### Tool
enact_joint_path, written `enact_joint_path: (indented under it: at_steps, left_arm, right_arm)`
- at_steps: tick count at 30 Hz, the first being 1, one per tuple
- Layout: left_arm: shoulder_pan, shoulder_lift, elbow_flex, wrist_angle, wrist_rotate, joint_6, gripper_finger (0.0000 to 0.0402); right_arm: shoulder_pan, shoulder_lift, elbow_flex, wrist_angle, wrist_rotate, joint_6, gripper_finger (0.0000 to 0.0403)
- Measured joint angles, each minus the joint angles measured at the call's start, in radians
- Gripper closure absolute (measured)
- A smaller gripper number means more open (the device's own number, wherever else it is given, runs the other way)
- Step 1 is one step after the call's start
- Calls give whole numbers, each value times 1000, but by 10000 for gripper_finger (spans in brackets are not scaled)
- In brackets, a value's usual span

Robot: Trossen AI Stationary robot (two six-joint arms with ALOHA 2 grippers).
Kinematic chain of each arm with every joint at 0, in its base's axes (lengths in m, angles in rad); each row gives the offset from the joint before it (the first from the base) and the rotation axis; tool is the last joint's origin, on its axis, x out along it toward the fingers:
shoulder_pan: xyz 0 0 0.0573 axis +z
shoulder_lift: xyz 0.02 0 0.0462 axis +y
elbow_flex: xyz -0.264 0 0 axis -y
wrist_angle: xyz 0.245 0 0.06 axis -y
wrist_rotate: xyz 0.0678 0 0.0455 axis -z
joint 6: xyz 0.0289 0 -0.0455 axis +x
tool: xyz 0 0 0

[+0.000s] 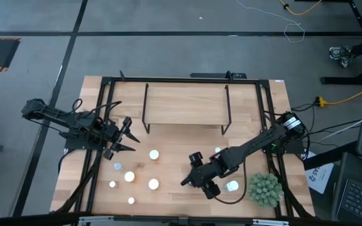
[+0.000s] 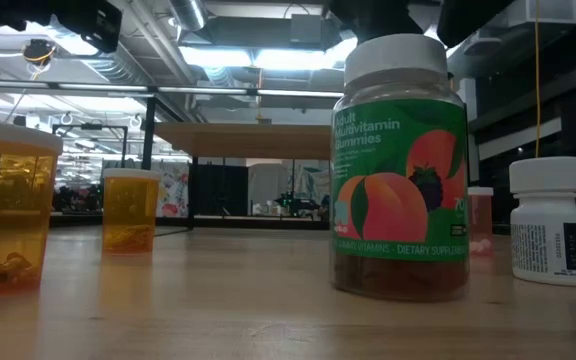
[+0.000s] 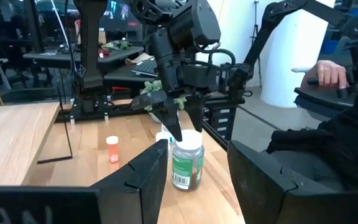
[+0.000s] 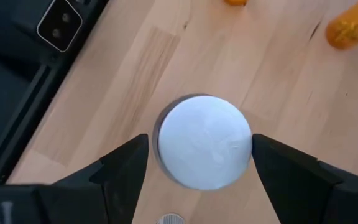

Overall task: Pick and place medicine bottles onto shelf by color
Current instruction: Put the green pill bottle on the shelf

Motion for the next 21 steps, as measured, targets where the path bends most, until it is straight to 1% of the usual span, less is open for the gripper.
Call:
enact_joint_path:
  at_steps: [5, 12, 21]
  left_arm:
    - [0, 0, 0, -14, 0, 0, 239]
    - [0, 0, 0, -13, 0, 0, 239]
    - [0, 0, 0, -17, 0, 0, 239]
  right_arm:
    - [-7, 0, -3, 2, -1, -1, 116]
    - [-30, 0, -57, 32, -1, 7, 116]
    - [-34, 0, -58, 54, 16, 26, 116]
